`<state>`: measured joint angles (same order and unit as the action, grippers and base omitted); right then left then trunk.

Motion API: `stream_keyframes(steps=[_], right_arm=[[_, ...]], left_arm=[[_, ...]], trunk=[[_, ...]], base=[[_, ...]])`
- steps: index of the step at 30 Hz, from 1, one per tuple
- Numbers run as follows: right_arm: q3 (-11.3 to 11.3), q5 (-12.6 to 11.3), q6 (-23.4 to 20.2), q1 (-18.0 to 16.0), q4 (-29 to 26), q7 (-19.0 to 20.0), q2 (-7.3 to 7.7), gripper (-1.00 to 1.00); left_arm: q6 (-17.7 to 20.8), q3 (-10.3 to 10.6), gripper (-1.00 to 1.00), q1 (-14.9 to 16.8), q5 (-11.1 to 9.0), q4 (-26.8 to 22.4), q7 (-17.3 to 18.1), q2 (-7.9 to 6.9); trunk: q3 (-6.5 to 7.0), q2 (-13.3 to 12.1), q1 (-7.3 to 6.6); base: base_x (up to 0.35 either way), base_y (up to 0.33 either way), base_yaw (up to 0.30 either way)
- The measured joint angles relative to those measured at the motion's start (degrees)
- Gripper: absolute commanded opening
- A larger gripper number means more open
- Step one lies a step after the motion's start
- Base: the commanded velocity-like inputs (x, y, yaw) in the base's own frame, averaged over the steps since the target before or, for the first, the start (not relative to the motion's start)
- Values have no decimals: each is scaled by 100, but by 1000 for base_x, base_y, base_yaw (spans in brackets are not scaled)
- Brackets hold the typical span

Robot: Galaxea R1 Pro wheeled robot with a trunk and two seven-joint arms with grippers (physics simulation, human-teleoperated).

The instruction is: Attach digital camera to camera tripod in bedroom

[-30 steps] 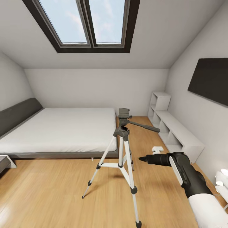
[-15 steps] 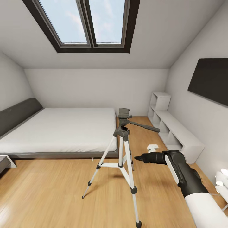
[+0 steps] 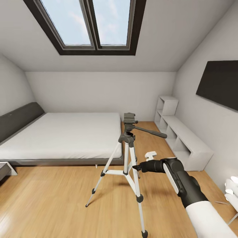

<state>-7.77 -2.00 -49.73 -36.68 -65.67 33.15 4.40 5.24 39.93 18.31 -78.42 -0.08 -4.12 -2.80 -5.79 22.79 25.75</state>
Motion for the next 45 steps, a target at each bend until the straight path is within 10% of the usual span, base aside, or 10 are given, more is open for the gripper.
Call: stream_keyframes(steps=[45], right_arm=[[11, 14, 2457, -1, 1900, -980, -545, 100]], left_arm=[[0, 0, -100, 0, 17, -8, 0, 17]], trunk=[[0, 0, 0]], base=[[0, 0, 0]])
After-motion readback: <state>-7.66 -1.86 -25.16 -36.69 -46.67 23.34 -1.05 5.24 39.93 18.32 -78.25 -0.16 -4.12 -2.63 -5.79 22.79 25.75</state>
